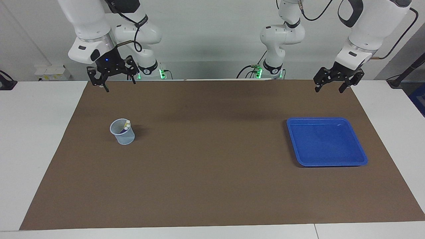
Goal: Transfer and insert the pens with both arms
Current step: 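Lower the purple pen into the white cup and open the right gripper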
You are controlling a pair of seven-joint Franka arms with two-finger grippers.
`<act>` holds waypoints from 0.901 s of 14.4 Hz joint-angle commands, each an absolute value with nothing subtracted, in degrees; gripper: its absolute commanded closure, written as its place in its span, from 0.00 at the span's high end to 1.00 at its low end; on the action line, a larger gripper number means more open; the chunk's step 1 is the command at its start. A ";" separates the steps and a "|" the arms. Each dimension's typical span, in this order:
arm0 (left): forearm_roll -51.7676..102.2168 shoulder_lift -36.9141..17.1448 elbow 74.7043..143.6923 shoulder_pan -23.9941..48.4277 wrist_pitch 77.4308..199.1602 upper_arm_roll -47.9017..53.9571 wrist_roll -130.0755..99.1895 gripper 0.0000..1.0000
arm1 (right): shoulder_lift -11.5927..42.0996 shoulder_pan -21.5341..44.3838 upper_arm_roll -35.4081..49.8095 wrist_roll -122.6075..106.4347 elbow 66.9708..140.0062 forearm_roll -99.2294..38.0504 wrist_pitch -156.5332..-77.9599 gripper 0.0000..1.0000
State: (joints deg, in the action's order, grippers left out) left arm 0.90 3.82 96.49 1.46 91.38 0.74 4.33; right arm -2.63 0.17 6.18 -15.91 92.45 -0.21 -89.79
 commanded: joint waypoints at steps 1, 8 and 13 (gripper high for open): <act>0.09 3.96 96.07 2.72 88.24 -0.26 3.87 1.00 | -1.23 1.93 4.40 -14.15 90.44 0.88 -88.95 1.00; 0.09 4.04 96.24 2.64 88.15 -0.26 3.96 1.00 | -2.37 4.48 4.22 -9.84 91.23 2.11 -89.47 1.00; 0.09 4.04 96.15 2.72 87.89 -0.26 3.87 1.00 | -1.76 4.13 2.64 -9.76 90.53 2.11 -88.60 1.00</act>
State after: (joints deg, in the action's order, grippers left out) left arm 0.90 3.82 96.48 1.47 89.13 0.67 4.33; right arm -2.23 4.08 3.70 -10.63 91.58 1.40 -89.74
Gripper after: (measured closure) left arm 0.000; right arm 0.000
